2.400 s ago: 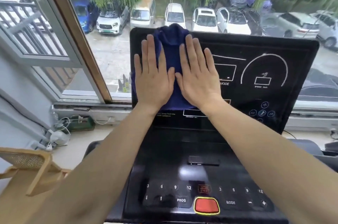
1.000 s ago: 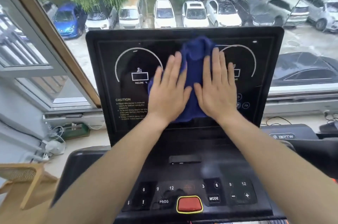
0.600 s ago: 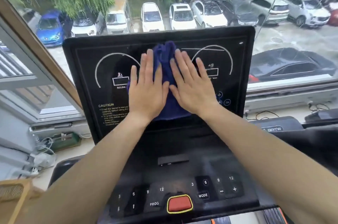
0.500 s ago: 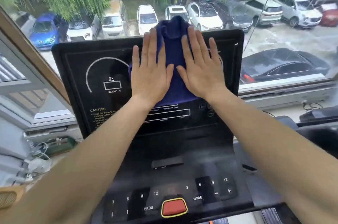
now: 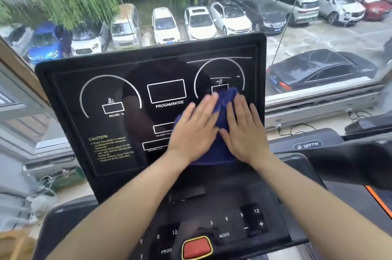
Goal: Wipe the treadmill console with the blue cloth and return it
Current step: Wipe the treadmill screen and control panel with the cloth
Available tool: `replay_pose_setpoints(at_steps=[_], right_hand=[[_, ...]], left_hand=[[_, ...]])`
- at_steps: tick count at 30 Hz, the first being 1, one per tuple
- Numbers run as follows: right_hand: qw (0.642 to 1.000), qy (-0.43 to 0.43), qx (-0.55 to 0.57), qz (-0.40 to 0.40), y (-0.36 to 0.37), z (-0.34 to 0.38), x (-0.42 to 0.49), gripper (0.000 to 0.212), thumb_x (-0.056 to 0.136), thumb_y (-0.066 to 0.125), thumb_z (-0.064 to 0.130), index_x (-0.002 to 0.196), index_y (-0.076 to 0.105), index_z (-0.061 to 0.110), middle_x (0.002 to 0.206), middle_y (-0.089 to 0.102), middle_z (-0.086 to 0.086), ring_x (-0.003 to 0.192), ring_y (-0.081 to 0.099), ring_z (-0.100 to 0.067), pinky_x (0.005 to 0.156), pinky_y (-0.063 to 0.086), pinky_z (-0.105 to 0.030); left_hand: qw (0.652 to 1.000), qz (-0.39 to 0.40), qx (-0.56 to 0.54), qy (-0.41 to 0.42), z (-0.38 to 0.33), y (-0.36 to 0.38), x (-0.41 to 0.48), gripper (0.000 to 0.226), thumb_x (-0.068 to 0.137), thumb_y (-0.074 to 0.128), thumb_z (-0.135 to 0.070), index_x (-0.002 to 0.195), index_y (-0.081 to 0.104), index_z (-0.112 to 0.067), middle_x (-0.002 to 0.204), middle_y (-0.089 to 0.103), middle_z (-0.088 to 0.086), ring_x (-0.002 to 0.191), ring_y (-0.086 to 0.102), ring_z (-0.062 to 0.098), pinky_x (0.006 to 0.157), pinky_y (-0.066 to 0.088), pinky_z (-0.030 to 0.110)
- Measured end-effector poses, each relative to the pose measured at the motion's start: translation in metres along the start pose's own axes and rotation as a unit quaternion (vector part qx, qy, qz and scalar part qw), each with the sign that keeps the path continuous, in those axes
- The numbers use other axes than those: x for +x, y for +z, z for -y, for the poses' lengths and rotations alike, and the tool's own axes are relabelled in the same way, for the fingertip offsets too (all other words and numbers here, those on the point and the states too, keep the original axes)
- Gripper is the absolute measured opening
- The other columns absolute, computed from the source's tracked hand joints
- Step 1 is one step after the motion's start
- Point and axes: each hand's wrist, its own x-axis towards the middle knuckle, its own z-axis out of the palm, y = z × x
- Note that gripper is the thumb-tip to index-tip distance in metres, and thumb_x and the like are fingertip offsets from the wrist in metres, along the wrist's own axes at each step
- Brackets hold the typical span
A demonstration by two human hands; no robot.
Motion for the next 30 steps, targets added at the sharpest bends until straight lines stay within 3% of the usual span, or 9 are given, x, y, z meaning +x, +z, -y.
replay_pose_setpoints(at_steps=[4,8,15,18,24,28,30], right_hand=[[0.997,0.036,0.031,-0.060,-0.042,-0.028,0.093,0.075,0.101,0.035,0.044,0.156,0.011,-0.001,0.164,0.011,-0.023,0.153,0.008,-0.033,0.123,0.001,-0.046],[0.995,0.074,0.044,-0.056,-0.047,-0.057,0.096,0.074,0.100,0.036,0.041,0.157,0.010,0.002,0.166,0.006,-0.021,0.154,0.004,-0.031,0.123,0.000,-0.044],[0.997,0.071,0.018,-0.004,0.018,-0.039,-0.033,0.071,0.094,0.041,0.036,0.147,0.026,-0.008,0.155,0.021,-0.030,0.145,0.019,-0.040,0.121,0.006,-0.047],[0.998,0.061,-0.001,0.010,0.026,-0.018,-0.047,0.071,0.093,0.041,0.038,0.146,0.029,-0.009,0.154,0.022,-0.030,0.144,0.019,-0.041,0.122,0.002,-0.045],[0.996,-0.056,0.028,-0.063,-0.002,0.031,0.025,0.074,0.098,0.044,0.038,0.154,0.017,-0.003,0.162,0.010,-0.021,0.150,0.015,-0.036,0.124,0.006,-0.045],[0.991,-0.091,0.068,-0.072,-0.021,0.109,0.063,0.072,0.101,0.040,0.039,0.155,0.011,0.000,0.162,0.005,-0.019,0.152,0.013,-0.033,0.124,0.011,-0.045],[0.988,-0.112,0.079,-0.064,-0.028,0.157,0.079,0.071,0.102,0.039,0.038,0.155,0.008,0.001,0.162,0.000,-0.017,0.152,0.010,-0.033,0.124,0.009,-0.044]], left_hand=[[0.995,-0.044,-0.012,-0.091,0.042,-0.032,0.082,0.066,0.101,0.038,-0.036,0.157,0.019,-0.005,0.166,0.011,0.014,0.154,0.010,0.028,0.122,-0.003,0.045],[0.991,-0.057,-0.028,-0.119,0.027,-0.038,0.112,0.068,0.102,0.034,-0.037,0.158,0.012,-0.007,0.167,0.007,0.014,0.154,0.006,0.029,0.122,-0.003,0.047],[0.998,-0.015,-0.043,0.053,-0.051,0.010,0.021,0.064,0.104,0.038,-0.034,0.157,0.018,-0.006,0.166,-0.004,0.013,0.154,0.006,0.026,0.122,-0.005,0.044],[0.998,-0.014,-0.014,0.068,-0.045,0.019,-0.010,0.065,0.105,0.034,-0.034,0.158,0.009,-0.007,0.166,-0.005,0.012,0.154,0.000,0.022,0.122,-0.008,0.042],[0.999,-0.019,-0.015,-0.044,0.026,0.005,-0.040,0.061,0.104,0.039,-0.036,0.156,0.025,-0.007,0.165,0.002,0.012,0.154,0.009,0.024,0.122,-0.003,0.044],[0.991,-0.025,-0.015,-0.130,0.096,-0.006,-0.083,0.061,0.100,0.044,-0.036,0.152,0.034,-0.006,0.165,0.011,0.014,0.151,0.015,0.030,0.123,-0.002,0.043],[0.986,-0.016,-0.005,-0.169,0.127,-0.010,-0.108,0.059,0.099,0.044,-0.035,0.149,0.038,-0.003,0.161,0.016,0.018,0.148,0.018,0.034,0.121,0.006,0.047]])
